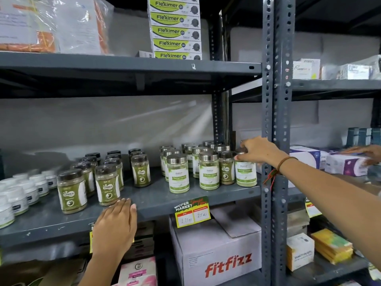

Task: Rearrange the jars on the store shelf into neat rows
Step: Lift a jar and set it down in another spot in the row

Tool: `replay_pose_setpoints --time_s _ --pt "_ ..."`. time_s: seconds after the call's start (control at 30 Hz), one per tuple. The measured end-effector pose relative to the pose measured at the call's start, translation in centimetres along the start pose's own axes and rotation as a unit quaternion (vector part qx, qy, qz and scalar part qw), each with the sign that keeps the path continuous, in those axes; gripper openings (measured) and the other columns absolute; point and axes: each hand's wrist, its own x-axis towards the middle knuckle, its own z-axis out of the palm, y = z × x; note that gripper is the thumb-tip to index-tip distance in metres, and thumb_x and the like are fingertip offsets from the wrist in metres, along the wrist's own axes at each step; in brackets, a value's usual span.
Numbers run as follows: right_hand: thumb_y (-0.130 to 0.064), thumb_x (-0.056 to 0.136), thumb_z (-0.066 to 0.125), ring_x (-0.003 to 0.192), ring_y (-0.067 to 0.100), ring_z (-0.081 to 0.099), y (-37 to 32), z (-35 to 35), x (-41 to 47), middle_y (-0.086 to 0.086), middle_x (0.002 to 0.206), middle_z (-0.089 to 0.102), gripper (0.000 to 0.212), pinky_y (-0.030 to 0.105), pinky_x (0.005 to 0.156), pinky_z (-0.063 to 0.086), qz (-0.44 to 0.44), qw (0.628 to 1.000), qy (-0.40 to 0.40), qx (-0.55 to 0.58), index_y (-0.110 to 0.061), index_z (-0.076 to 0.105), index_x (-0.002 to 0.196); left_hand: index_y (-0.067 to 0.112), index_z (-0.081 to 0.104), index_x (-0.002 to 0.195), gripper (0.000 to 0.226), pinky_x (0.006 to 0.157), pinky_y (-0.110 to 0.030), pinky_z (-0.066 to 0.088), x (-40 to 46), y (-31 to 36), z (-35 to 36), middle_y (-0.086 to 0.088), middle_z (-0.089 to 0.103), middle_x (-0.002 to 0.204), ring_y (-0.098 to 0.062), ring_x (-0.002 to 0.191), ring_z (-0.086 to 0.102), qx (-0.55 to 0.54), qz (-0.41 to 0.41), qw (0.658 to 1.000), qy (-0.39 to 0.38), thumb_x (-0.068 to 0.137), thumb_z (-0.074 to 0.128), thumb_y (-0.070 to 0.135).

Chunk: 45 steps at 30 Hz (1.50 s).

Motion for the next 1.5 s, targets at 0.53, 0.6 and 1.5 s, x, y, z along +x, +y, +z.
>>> replay_pose_setpoints --time_s 0.53,0.6,1.5 --pt "-0.056 0.093 0.047 0.109 0.033 0.062 -2.2 -0.6 0.3 0.01 0.115 0.066 0.056 0.043 0.076 0.05 -0.109 0.97 0.19 -0.103 -0.016 0.055 0.131 0.002 0.071 0.106 0.051 0.088 -0.044 0.05 0.0 0.2 0.0 -0.014 0.072 0.105 -0.029 0.099 0.068 0.012 -0.014 1.0 -0.016 0.094 0.035 0.035" --pt "-0.055 0.092 0.05 0.116 0.033 0.06 -2.3 0.1 1.2 0.011 0.126 0.064 0.061 0.047 0.095 0.05 -0.137 0.981 0.13 -0.031 -0.018 0.051 0.14 0.002 0.072 0.106 0.051 0.089 -0.044 0.05 0.0 0.2 0.1 -0.014 0.072 0.106 -0.029 0.1 0.067 0.015 -0.016 1.0 -0.018 0.093 0.035 0.036" --pt "-0.06 0.079 0.061 0.095 0.025 0.063 -5.3 -4.6 4.5 0.005 0.106 0.064 0.052 0.043 0.083 0.054 -0.167 0.952 0.203 0.155 -0.02 0.062 0.113 0.002 0.073 0.102 0.051 0.089 -0.044 0.051 0.0 0.7 0.1 -0.014 0.073 0.101 -0.027 0.097 0.069 0.018 -0.042 0.999 0.002 0.091 0.035 0.035"
